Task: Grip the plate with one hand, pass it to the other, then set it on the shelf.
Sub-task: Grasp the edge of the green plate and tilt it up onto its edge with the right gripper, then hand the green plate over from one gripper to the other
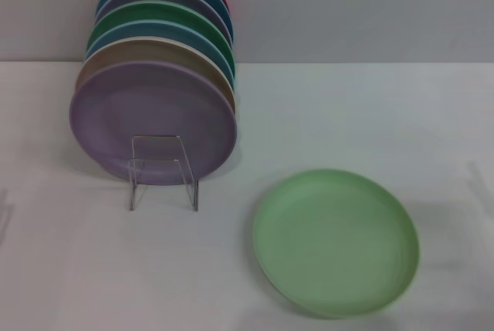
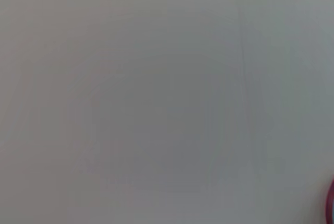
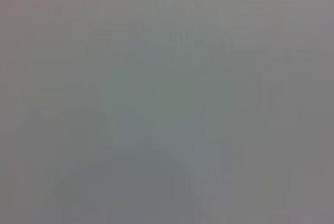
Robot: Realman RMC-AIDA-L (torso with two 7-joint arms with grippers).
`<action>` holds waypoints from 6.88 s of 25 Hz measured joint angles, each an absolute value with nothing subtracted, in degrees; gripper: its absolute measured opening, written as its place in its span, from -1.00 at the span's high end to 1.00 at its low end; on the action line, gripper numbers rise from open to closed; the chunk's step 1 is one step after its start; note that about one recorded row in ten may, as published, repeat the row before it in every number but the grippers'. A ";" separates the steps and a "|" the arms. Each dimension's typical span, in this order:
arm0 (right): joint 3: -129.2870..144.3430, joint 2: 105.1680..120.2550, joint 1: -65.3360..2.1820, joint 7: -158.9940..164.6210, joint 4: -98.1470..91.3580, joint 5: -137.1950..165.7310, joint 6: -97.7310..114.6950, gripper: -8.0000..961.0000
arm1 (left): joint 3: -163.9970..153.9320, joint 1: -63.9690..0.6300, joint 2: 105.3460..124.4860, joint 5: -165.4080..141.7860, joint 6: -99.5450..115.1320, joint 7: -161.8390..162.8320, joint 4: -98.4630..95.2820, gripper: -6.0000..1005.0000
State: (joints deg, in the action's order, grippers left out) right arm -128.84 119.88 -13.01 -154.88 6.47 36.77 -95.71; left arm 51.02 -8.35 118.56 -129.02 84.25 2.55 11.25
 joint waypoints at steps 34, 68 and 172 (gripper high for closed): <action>-112.36 118.57 -19.09 -24.72 94.67 137.44 -72.02 -0.63 | 51.71 -8.41 118.63 -128.94 84.09 2.47 11.34 -0.61; -107.69 118.83 -34.03 -21.17 66.87 150.80 -78.86 -0.63 | 52.25 -11.87 118.55 -128.94 80.22 2.11 9.73 -0.61; -100.38 119.35 -2.81 -85.57 87.01 97.69 -45.28 0.94 | 68.34 -3.12 104.36 -157.00 -4.87 -0.49 106.20 -0.55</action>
State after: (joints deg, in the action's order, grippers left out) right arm -100.38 119.35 -2.81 -85.57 87.01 97.69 -45.28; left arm 68.34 -3.12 104.36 -157.00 -4.87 -0.49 106.20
